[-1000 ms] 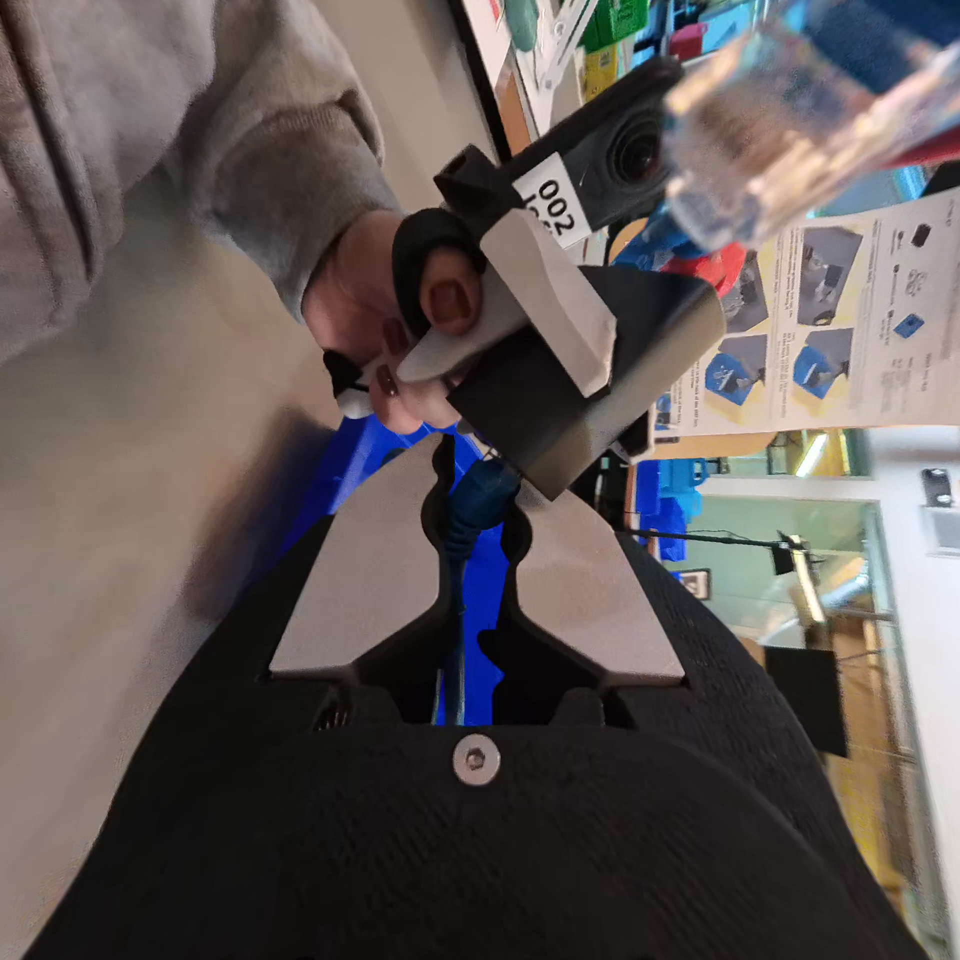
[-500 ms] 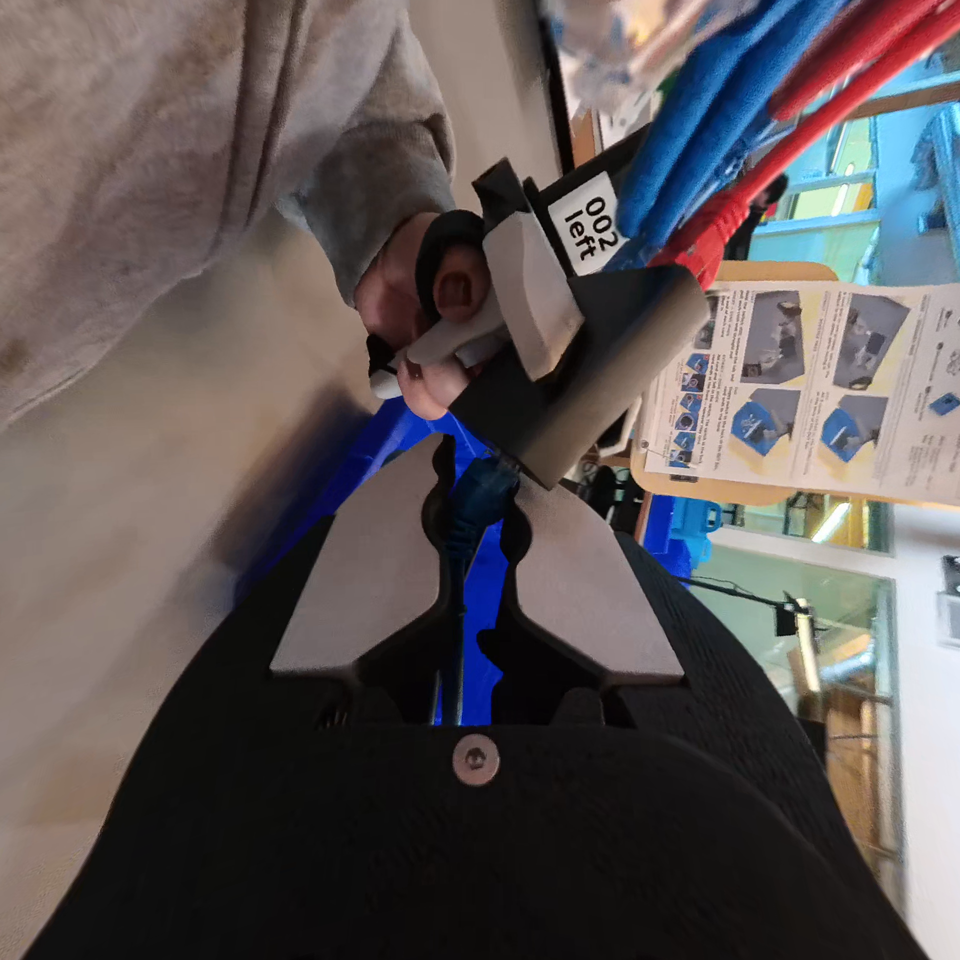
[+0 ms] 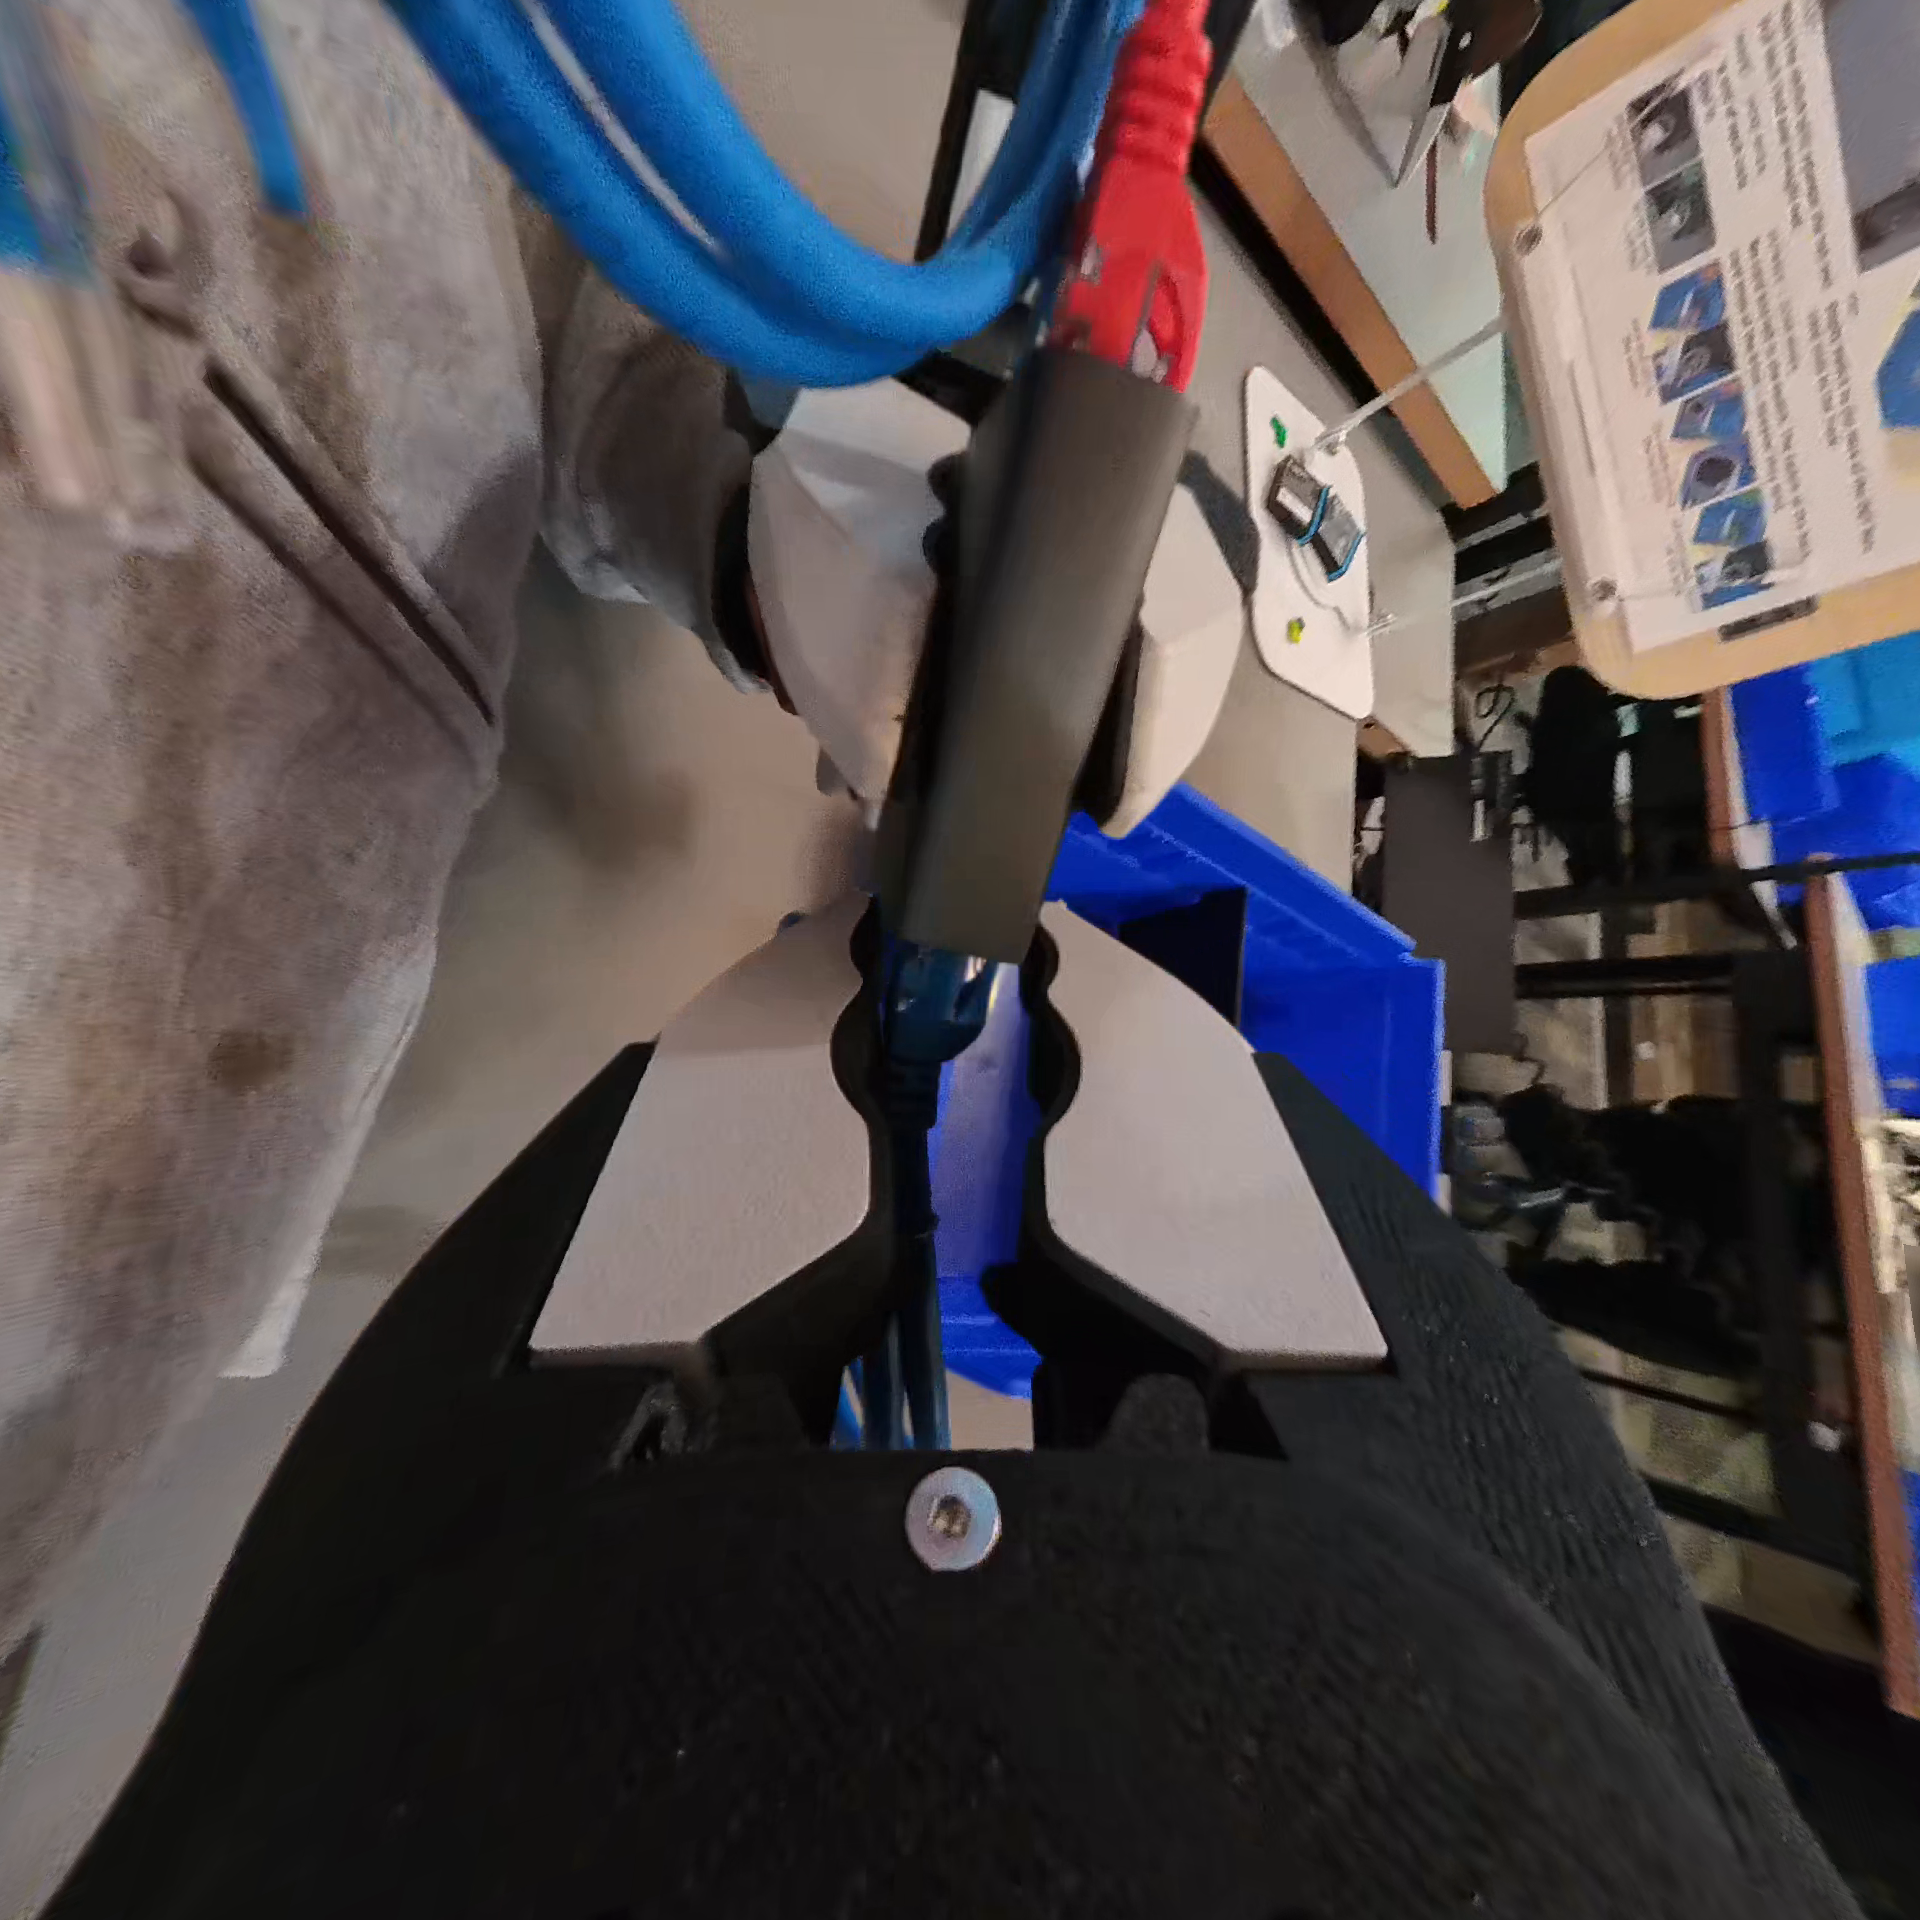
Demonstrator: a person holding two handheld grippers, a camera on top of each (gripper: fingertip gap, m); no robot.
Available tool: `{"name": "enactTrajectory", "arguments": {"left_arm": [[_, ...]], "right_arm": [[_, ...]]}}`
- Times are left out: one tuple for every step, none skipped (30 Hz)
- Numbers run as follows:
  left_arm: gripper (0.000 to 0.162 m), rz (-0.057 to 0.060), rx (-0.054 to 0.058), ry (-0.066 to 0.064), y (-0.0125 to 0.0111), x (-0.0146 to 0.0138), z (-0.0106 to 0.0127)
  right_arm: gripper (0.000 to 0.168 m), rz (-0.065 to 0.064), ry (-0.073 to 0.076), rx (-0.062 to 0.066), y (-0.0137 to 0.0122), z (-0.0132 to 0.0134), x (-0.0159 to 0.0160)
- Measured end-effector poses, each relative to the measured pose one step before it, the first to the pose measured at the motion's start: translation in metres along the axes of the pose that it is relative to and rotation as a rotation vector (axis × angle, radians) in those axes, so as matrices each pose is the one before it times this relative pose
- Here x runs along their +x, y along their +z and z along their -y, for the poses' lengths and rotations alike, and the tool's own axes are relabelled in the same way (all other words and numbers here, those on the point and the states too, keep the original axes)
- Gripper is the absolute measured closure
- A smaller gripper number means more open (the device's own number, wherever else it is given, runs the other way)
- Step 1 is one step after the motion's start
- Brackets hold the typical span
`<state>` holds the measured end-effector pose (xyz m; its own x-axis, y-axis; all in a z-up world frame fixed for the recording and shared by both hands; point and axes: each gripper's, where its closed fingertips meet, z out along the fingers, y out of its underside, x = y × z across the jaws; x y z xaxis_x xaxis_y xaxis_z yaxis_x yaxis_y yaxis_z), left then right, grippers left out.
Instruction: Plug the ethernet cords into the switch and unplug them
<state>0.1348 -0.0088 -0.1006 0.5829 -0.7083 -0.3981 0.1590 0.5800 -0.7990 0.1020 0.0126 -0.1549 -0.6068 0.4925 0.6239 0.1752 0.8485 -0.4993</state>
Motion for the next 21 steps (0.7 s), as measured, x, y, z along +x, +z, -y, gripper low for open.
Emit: {"name": "enactTrajectory", "arguments": {"left_arm": [[0.141,-0.0042,-0.0046,0.0099,0.00083,0.00159,-0.00037],[0.141,-0.0024,0.0025,0.0032,0.00037,0.00104,0.00034],[0.141,0.0062,0.0057,0.0061,-0.00031,-0.00042,0.00081],[0.141,0.0020,-0.0010,0.0094,-0.00037,0.00006,0.00019],[0.141,-0.0017,-0.0054,0.0121,0.00017,0.00075,-0.00027],[0.141,0.0030,-0.0065,0.0158,0.00032,0.00061,-0.00024],[0.141,0.0027,-0.0047,0.0120,0.00017,0.00044,0.00005],[0.141,-0.0036,-0.0003,0.0074,0.00015,0.00111,0.00028],[0.141,0.0021,0.0015,0.0067,0.00007,0.00065,0.00028],[0.141,0.0021,-0.0017,0.0081,0.00003,0.00057,-0.00049],[0.141,0.0014,-0.0074,0.0156,0.00039,0.00124,-0.00137],[0.141,-0.0005,-0.0138,0.0187,0.00088,0.00202,-0.00197],[0.141,-0.0033,-0.0117,0.0127,0.00098,0.00223,-0.00170],[0.141,-0.0025,-0.0041,0.0082,0.00038,0.00164,-0.00083],[0.141,0.0071,-0.0072,0.0074,-0.00023,-0.00001,-0.00117],[0.141,0.0064,-0.0131,0.0127,0.00034,0.00018,-0.00214],[0.141,0.0013,-0.0107,0.0049,0.00054,0.00089,-0.00190],[0.141,0.0012,-0.0104,-0.0109,0.00043,0.00042,-0.00185],[0.141,-0.0107,-0.0025,-0.0304,0.00005,0.00112,-0.00139],[0.140,-0.0101,0.0112,-0.0454,-0.00049,0.00053,-0.00035],[0.141,-0.0110,0.0177,-0.0413,-0.00057,0.00107,0.00062]], "right_arm": [[0.146,0.0126,0.0149,-0.0048,-0.00021,-0.00028,-0.00250],[0.149,0.0059,0.0027,0.0012,-0.00037,0.00071,-0.00219],[0.153,-0.0086,0.0050,-0.0011,0.00004,0.00065,-0.00045],[0.153,-0.0146,0.0079,-0.0068,0.00027,-0.00009,0.00077],[0.153,-0.0065,0.0060,-0.0042,0.00021,-0.00021,-0.00003],[0.154,-0.0060,0.0128,-0.0044,0.00021,-0.00050,0.00015],[0.154,-0.0064,0.0174,-0.0012,0.00014,-0.00018,0.00016],[0.154,-0.0009,0.0175,0.0010,0.00016,0.00053,-0.00088],[0.155,-0.0098,0.0107,-0.0009,0.00001,0.00028,0.00005],[0.155,-0.0117,0.0076,-0.0054,0.00029,-0.00010,0.00009],[0.155,-0.0080,0.0049,-0.0057,0.00064,-0.00068,-0.00051],[0.155,0.0001,0.0055,-0.0052,0.00081,-0.00101,-0.00143],[0.155,0.0051,0.0121,-0.0025,0.00087,-0.00071,-0.00197],[0.156,0.0029,0.0090,0.0003,0.00064,-0.00035,-0.00173],[0.156,-0.0121,-0.0003,-0.0030,0.00045,-0.00086,0.00049],[0.156,-0.0078,-0.0060,-0.0098,0.00052,-0.00213,0.00044],[0.157,-0.0004,-0.0166,-0.0002,0.00045,-0.00175,-0.00042],[0.157,-0.0096,-0.0248,-0.0034,0.00040,-0.00187,0.00016],[0.157,-0.0204,-0.0537,-0.0061,0.00052,-0.00150,-0.00048],[0.156,-0.0393,-0.0894,-0.0061,0.00028,-0.00065,0.00034],[0.155,-0.0443,-0.1033,-0.0011,-0.00012,0.00052,0.00046]]}}
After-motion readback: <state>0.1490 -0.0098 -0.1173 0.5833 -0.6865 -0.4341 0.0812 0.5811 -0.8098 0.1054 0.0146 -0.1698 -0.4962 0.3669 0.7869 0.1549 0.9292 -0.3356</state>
